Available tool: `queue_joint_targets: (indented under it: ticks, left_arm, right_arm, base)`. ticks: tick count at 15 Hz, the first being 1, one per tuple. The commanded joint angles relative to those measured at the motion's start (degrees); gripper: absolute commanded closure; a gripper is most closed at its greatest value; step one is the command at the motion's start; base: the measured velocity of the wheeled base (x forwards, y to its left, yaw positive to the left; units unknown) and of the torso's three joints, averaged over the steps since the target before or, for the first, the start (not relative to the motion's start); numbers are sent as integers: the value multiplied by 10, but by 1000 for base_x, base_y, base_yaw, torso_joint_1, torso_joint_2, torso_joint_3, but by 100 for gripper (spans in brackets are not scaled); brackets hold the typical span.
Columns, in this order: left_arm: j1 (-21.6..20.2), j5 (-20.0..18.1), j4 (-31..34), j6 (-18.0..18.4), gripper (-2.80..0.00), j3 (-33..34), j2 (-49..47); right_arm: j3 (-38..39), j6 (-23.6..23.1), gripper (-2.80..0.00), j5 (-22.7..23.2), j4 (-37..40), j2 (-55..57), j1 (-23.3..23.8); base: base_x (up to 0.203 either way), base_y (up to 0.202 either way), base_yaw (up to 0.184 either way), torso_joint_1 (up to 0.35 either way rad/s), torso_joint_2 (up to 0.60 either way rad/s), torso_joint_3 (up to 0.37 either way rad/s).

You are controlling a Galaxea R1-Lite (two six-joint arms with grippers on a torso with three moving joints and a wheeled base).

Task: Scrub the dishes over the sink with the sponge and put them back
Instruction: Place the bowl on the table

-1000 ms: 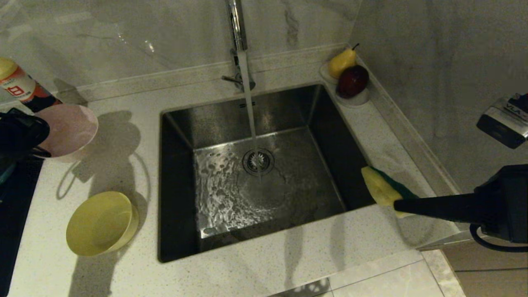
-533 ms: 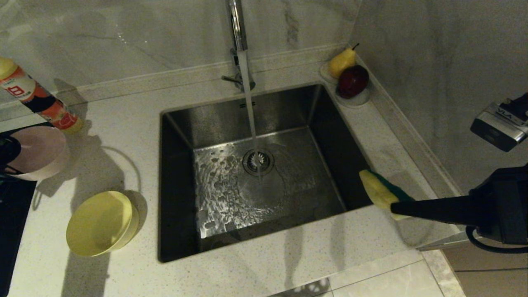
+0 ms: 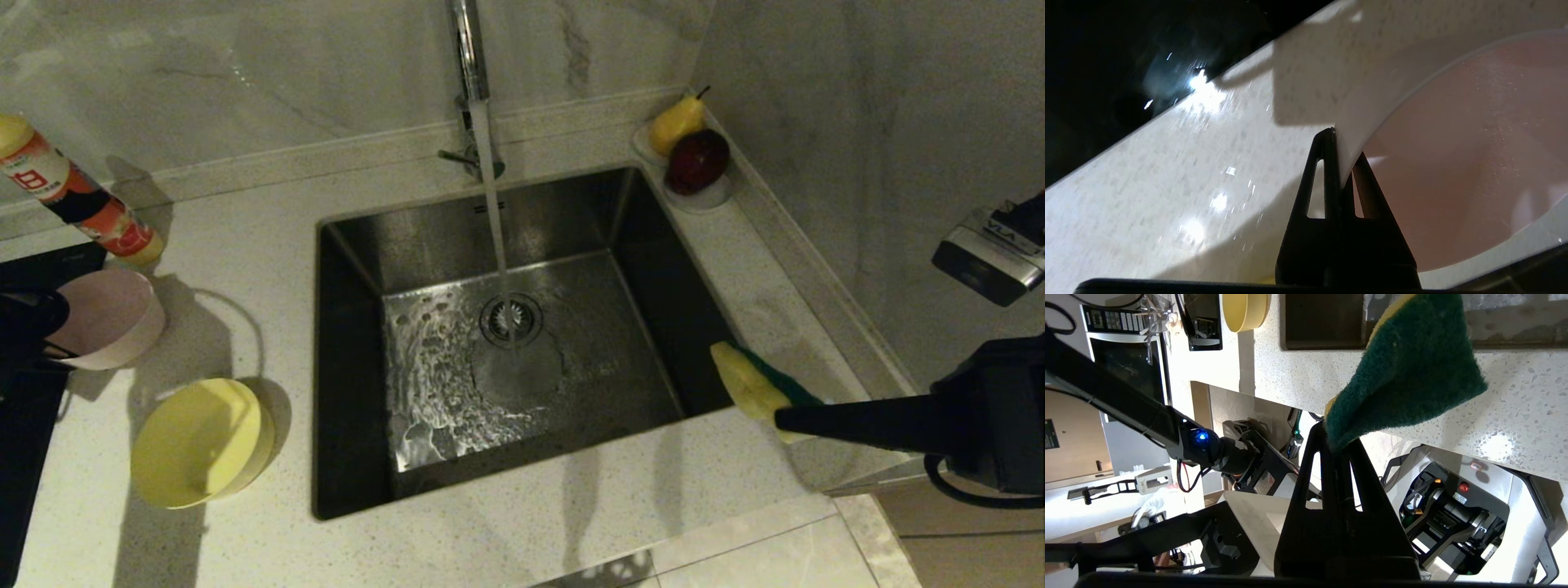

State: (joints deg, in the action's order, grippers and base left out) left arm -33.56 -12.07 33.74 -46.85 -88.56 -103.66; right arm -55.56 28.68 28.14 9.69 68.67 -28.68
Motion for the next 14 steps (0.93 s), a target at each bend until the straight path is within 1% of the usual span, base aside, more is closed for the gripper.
queue_joint_targets:
  ticks: [1, 7, 8, 12, 14]
  left_arm:
    - [0, 0, -1, -3, 0, 1, -21]
    - [-5, -1, -2, 2, 0, 1, -30]
    - [-5, -1, -2, 1, -280, -3, -29]
    - [-6, -2, -2, -1, -280, -15, 14]
    - [-8, -1, -1, 0, -280, -16, 51]
  right_arm:
    - [3, 2, 0, 1, 1, -7, 0]
    - [12, 2, 0, 1, 0, -15, -1]
    - [10, 2, 0, 1, 0, -15, 0]
    - [11, 1, 0, 1, 0, -16, 1]
    - [14, 1, 0, 1, 0, -20, 1]
  base:
    - [0, 0, 0, 0, 0, 0]
    - [0, 0, 0, 0, 0, 0]
    - [0, 0, 0, 0, 0, 0]
    - [0, 0, 0, 0, 0, 0]
    - [0, 0, 0, 0, 0, 0]
